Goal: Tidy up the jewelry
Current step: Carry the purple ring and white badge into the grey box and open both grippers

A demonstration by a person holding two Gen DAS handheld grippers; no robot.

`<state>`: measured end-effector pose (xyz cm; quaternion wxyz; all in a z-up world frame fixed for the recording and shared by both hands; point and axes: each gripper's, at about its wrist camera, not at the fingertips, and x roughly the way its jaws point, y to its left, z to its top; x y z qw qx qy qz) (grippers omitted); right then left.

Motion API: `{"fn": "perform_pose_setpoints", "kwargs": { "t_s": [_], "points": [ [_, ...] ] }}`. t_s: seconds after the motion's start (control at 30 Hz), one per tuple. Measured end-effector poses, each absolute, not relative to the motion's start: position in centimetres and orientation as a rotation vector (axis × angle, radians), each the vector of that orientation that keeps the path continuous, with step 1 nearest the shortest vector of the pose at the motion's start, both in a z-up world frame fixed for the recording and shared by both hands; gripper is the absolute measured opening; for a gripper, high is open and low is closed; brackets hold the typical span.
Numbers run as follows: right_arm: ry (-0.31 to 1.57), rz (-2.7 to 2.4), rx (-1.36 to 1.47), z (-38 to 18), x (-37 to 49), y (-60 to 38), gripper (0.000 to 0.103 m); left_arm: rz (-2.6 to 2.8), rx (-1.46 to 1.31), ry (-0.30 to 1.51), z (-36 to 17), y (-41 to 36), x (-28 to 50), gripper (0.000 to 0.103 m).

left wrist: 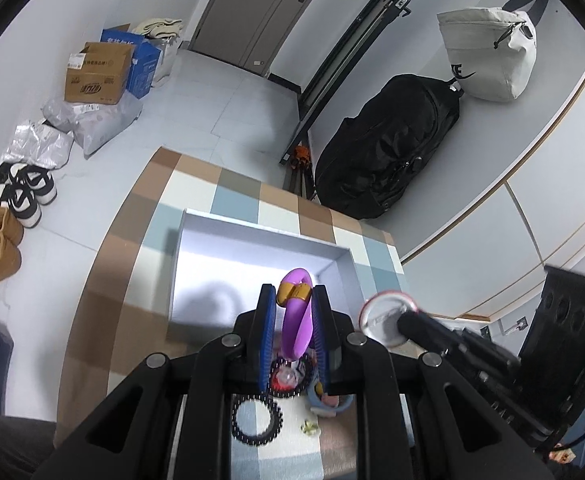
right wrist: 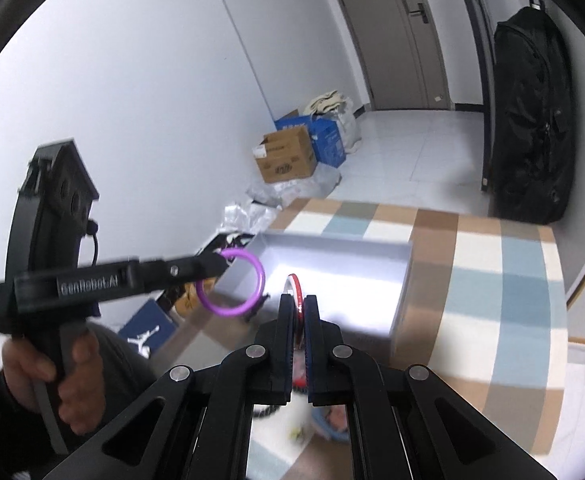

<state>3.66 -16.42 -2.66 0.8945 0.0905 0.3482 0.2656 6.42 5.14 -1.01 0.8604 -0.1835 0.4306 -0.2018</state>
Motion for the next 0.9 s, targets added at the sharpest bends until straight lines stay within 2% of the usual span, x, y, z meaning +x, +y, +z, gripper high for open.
{"fn": "perform_pose_setpoints", "kwargs": {
  "t_s": [0.2, 0.43, 0.9],
  "points": [
    [0.734, 0.534, 0.219, -1.8, 7.0, -17.1, 0.004, -0.416, -0.304, 0.906, -0.5, 3.6, 8.4, 0.013],
    [0.803, 0.51, 0.248, -3.3, 10.5, -17.8, 0.004, -0.403, -0.256, 0.95, -1.9, 2.2, 10.7, 0.013],
    [0.91, 0.496, 0.331, -5.9, 12.8, -18.2, 0.004, -0.344, -0.174, 0.985, -3.1, 0.6, 11.3, 0.013]
  ]
}}
